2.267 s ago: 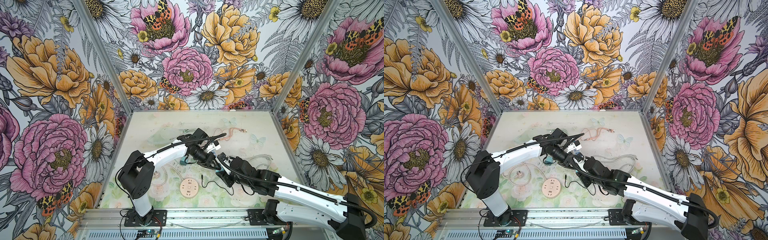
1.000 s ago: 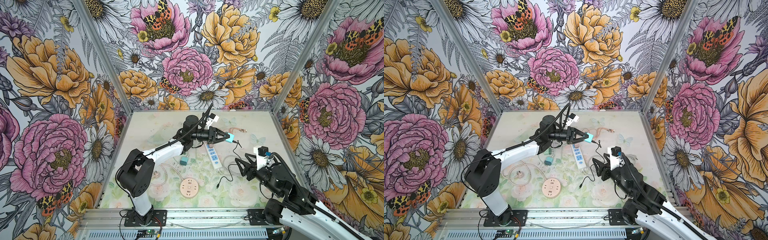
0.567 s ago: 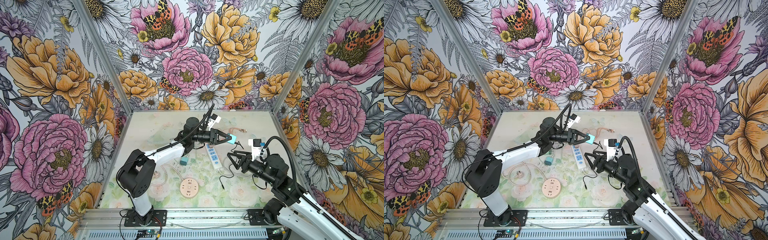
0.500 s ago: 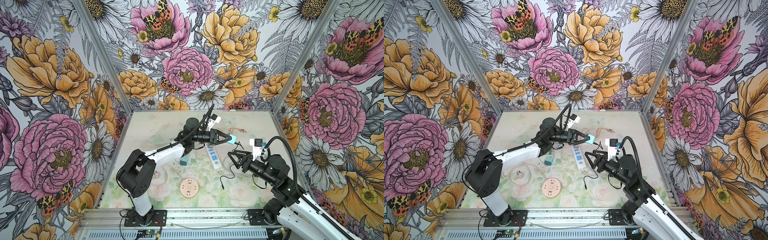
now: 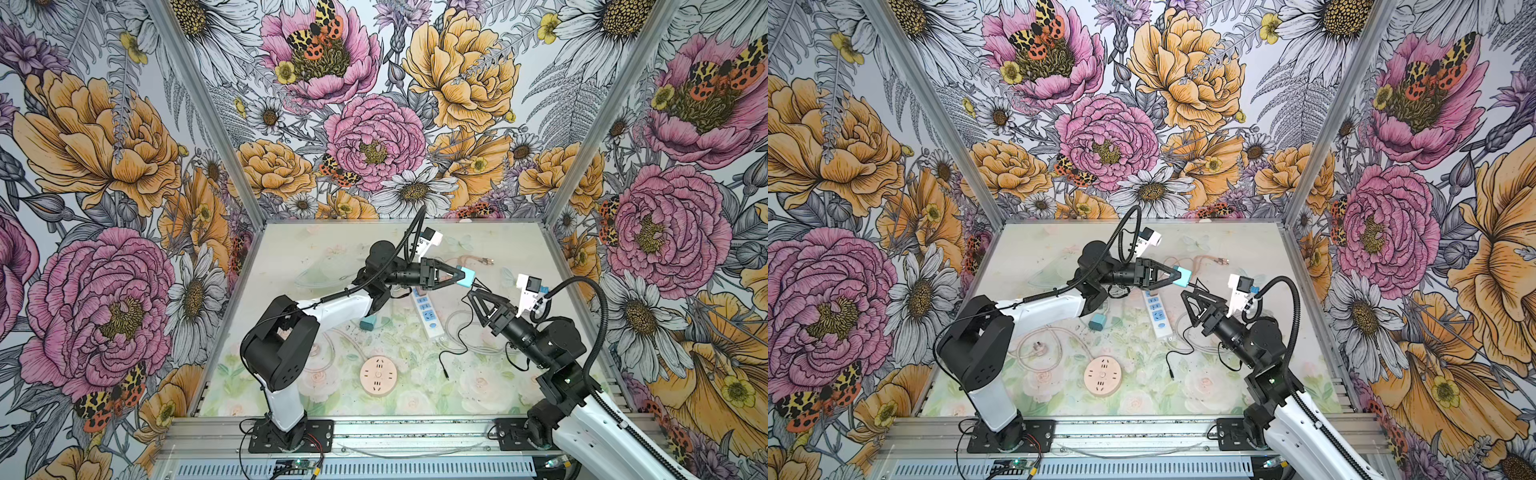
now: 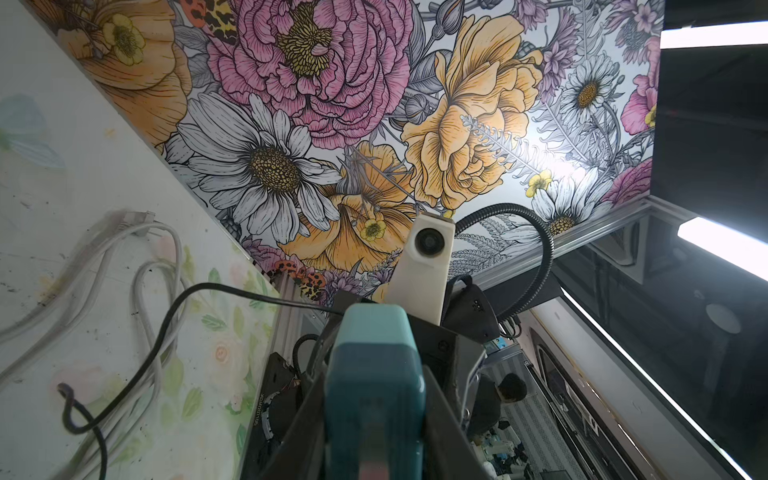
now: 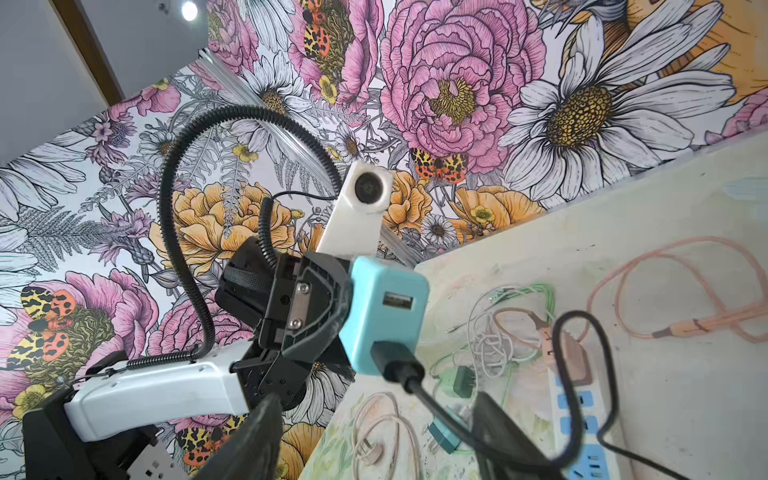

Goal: Insert the plug

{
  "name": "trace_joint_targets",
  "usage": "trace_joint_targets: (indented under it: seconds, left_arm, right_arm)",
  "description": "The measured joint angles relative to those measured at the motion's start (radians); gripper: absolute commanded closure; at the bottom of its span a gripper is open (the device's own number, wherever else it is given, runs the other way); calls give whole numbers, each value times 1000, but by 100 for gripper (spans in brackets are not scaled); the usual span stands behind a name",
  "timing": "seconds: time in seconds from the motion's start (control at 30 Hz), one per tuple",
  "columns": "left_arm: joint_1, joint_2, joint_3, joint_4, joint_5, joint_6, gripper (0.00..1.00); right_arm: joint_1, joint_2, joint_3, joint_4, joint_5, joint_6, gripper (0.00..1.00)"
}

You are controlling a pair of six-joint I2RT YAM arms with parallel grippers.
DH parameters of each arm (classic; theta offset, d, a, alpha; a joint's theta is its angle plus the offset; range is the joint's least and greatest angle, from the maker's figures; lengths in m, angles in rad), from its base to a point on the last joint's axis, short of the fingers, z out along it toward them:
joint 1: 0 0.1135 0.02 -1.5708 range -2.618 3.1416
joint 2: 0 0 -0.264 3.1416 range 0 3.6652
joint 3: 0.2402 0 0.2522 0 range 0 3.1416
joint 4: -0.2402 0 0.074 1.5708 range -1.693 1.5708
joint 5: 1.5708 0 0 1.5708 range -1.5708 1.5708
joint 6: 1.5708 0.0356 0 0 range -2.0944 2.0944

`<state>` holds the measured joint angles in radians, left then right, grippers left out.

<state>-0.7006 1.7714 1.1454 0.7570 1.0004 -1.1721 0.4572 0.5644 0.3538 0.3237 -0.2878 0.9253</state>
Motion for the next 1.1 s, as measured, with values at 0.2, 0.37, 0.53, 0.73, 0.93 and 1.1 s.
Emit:
trace_joint_targets:
  seconds: [0.2, 0.37, 0.53, 0.73, 0.93, 1.1]
  left_arm:
    - [-27, 0, 2, -40, 5, 30, 91]
    - [-29, 0, 11, -43, 15, 40, 91]
    - [-28, 0, 14, -43, 27, 46, 91]
    - [-28, 0, 18, -43, 45, 56, 91]
    - [-27, 0, 19, -43, 67, 63, 92]
    - [-27, 0, 22, -38, 80, 83, 92]
  right_arm:
    - [-24, 61, -6, 118, -32, 30, 47]
    - [-41, 71, -13, 145, -60, 48, 54]
    - [-53, 55, -26, 153, -84, 54, 56]
    - [-60, 65, -26, 161, -114, 55, 61]
    - [-63, 72, -26, 159, -148, 56, 66]
    - [-66, 65, -26, 158, -160, 74, 68]
